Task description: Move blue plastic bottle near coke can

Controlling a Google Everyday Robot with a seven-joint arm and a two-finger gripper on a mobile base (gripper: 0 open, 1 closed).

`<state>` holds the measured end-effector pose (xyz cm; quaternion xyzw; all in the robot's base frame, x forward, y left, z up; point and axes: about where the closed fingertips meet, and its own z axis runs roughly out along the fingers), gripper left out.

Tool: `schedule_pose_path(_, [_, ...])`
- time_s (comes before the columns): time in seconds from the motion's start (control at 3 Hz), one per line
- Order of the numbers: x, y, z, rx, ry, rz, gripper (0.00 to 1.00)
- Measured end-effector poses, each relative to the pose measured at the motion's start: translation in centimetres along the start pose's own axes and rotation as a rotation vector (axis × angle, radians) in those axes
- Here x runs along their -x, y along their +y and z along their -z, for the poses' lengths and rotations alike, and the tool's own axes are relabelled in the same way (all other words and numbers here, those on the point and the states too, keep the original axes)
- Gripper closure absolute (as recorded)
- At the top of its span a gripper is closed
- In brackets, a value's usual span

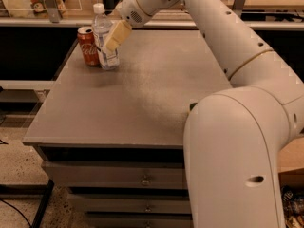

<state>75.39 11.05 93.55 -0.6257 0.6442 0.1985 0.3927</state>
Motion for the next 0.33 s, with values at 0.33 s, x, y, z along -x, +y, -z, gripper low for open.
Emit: schedule_pose_path(0.33, [-0.03,-0.01,0.01,0.000,0.000,-0.001,0.00])
